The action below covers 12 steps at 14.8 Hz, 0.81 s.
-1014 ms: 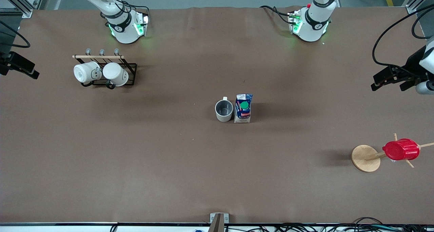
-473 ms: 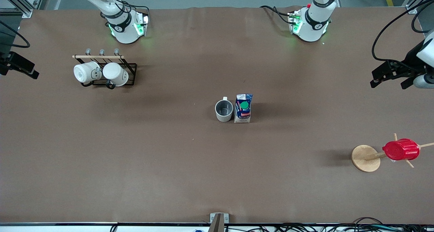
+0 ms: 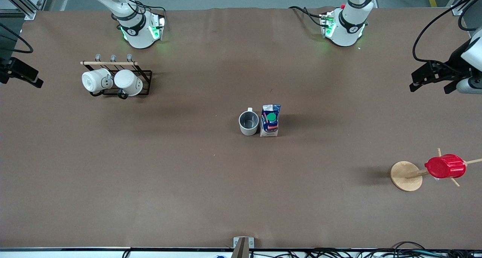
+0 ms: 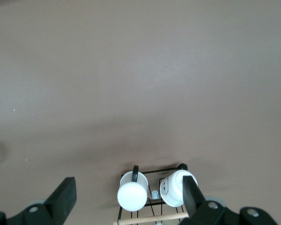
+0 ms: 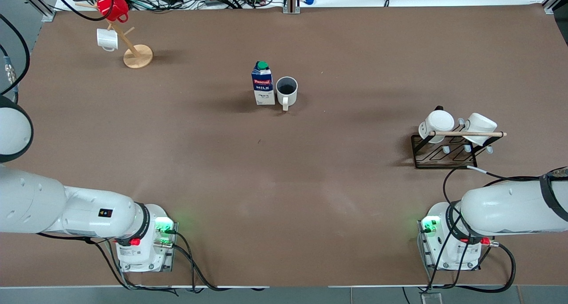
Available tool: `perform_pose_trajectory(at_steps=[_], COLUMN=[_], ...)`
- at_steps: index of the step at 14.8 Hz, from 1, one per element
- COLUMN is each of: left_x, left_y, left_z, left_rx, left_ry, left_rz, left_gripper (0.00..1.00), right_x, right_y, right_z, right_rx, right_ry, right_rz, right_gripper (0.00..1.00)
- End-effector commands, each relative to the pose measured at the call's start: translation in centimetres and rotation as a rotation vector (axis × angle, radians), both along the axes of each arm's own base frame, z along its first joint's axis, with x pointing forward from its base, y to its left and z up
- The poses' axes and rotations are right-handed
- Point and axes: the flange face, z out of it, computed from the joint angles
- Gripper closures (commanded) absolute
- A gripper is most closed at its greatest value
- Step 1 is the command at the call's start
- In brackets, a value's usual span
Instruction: Place cup and milk on table
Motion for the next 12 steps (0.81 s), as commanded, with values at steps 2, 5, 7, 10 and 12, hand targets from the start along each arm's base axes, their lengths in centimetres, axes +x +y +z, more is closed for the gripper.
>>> perform_pose_trajectory(at_steps=[2, 5, 7, 10, 12], left_x=[-0.56, -0.79, -0.7, -0.64, -0.52], left_y=[0.02, -0.07, -0.07, -0.23, -0.48], left_z=[-0.16, -0.1, -0.3, -0.3, -0.42], left_rx=[0.024, 0.036, 0.036, 0.037, 0.037], left_ry=[0.009, 0.002, -0.003, -0.004, -0.006], left_rz=[0.0, -0.003, -0.003, -0.003, -0.006], left_gripper=[0.0, 0.01, 0.01, 0.01, 0.01], right_x=[-0.15, -0.17, -0.16, -0.18, -0.16], right_y=[-0.18, -0.18, -0.26, -0.26, -0.26], right_z=[0.29, 0.28, 0.29, 0.28, 0.29], right_rx=[0.01, 0.01, 0.01, 0.01, 0.01], right_ry=[0.0, 0.002, 0.0, 0.002, 0.0], right_rz=[0.005, 0.007, 0.005, 0.004, 0.005], right_gripper=[0.0, 0.0, 0.0, 0.0, 0.0])
